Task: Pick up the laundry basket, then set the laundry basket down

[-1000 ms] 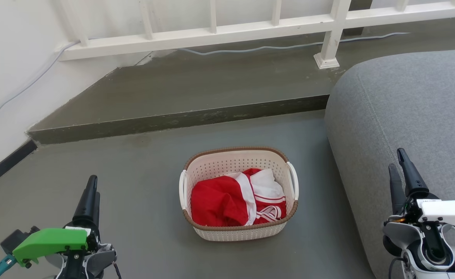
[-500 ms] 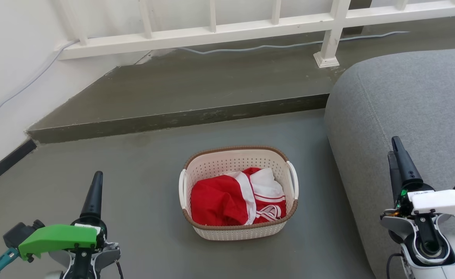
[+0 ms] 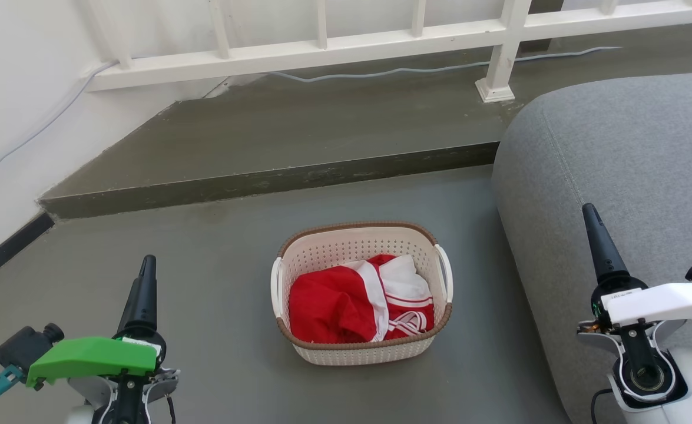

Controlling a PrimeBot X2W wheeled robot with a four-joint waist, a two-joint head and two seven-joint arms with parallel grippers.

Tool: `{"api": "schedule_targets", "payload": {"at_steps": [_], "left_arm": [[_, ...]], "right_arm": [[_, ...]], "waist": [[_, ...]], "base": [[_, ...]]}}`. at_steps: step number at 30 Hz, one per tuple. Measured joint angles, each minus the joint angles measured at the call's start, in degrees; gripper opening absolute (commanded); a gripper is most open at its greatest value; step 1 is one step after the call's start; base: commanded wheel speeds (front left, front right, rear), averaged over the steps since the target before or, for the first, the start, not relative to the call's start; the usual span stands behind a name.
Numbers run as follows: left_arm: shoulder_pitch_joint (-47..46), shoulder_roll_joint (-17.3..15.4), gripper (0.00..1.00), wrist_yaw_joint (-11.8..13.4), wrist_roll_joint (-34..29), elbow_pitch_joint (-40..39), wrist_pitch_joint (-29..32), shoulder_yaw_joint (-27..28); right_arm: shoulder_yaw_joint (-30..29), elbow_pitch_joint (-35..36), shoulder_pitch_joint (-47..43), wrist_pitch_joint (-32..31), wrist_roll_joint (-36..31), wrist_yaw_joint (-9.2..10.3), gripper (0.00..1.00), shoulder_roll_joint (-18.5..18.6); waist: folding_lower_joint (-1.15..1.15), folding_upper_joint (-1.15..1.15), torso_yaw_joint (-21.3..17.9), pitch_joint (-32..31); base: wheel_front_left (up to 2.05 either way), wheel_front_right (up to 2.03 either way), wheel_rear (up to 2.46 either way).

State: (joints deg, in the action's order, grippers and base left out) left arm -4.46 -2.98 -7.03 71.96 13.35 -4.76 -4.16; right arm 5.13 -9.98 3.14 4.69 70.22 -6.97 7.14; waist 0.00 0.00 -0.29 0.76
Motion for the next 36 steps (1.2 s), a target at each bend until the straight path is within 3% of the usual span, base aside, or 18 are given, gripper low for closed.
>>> {"api": "schedule_targets", "payload": {"at_steps": [15, 22, 31, 36], "left_arm": [[-0.12, -1.52, 1.0, -0.01, -14.94, -0.67, -2.45, -2.48], [-0.29, -2.15, 1.0, 0.01, -24.68, -1.18, -3.89, -3.61], [-1.49, -3.33, 1.0, 1.08, -37.56, -3.26, -5.48, -5.6], [-1.47, -3.11, 1.0, 1.58, -42.35, -3.35, -6.35, -7.09]], "right_arm": [[2.26, 0.34, 1.38, 2.63, -15.47, -0.01, 1.0, 2.5], [3.26, 0.8, 1.38, 3.93, -22.19, 0.11, 1.0, 2.46], [3.45, 0.91, 1.4, 5.45, -31.21, 3.07, 1.0, 2.46], [4.25, 1.02, 1.43, 6.46, -35.3, 3.57, 1.0, 2.38]], "waist": [[0.0, 0.0, -0.13, 0.07], [0.0, 0.0, -0.23, 0.18], [0.0, 0.0, -0.36, 0.4], [0.0, 0.0, -0.4, 0.48]], "base": [[0.0, 0.0, 0.0], [0.0, 0.0, 0.0], [0.0, 0.0, 0.0], [0.0, 0.0, 0.0]]}}
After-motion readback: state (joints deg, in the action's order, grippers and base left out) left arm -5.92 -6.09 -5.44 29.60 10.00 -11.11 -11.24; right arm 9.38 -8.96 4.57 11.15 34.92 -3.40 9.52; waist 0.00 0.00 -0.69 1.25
